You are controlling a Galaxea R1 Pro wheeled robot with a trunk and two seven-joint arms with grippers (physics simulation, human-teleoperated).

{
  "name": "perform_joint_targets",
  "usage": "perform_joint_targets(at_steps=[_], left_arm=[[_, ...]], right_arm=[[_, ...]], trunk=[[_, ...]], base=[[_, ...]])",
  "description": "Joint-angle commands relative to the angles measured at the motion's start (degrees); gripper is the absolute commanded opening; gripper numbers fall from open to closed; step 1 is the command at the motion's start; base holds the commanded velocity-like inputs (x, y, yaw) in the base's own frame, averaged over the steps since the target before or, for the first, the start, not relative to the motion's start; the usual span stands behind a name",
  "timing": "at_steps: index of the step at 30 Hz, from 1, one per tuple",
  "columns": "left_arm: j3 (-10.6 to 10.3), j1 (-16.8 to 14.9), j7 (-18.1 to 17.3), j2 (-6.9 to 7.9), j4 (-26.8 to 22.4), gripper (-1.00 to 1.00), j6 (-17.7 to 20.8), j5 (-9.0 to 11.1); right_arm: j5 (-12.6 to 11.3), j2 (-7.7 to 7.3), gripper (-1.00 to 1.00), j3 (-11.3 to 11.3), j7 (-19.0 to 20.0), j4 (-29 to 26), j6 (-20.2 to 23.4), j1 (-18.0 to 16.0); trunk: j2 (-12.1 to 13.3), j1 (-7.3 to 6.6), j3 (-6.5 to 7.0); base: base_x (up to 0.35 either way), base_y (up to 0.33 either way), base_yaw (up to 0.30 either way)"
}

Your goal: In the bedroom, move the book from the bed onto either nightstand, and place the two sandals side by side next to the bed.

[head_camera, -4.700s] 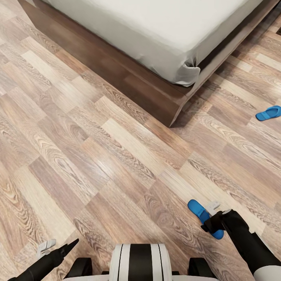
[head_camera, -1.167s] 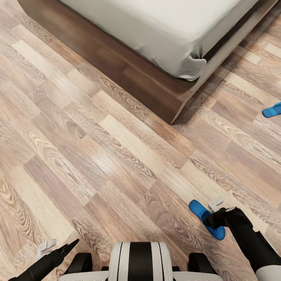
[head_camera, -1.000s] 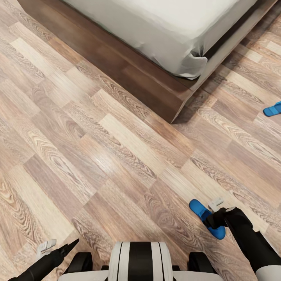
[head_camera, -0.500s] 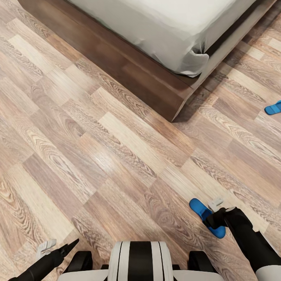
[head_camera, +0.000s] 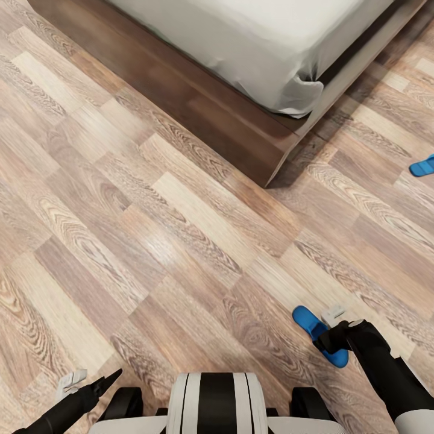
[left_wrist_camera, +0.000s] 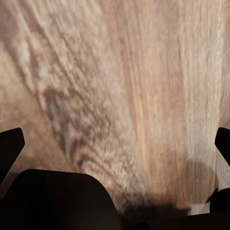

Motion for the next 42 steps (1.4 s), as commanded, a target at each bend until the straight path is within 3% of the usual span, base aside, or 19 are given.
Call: perform_joint_targets(at_steps=[1,5,42], left_arm=[[0.0,0.0,-0.1,0.00,0.0,1.00,0.5,0.4],[0.0,0.0,-0.1,0.00,0.0,1.00,0.5,0.4],[0.0,0.0,-0.1,0.00,0.0,1.00,0.5,0.4]], right_arm=[[0.6,0.02,1.00,-0.1,0.6,-0.1,0.1,0.0],[0.6,0.02,1.00,-0.1,0.6,-0.1,0.1,0.0],[0.6,0.03,1.00,0.0,0.5,-0.2,0.1,0.0]], trunk=[[0.0,0.02,-0.25],[-0.1,0.12,-1.14],[-0.2,0.28,-1.79]], base=[[0.000,0.000,0.000],[0.000,0.000,0.000],[0.000,0.000,0.000]])
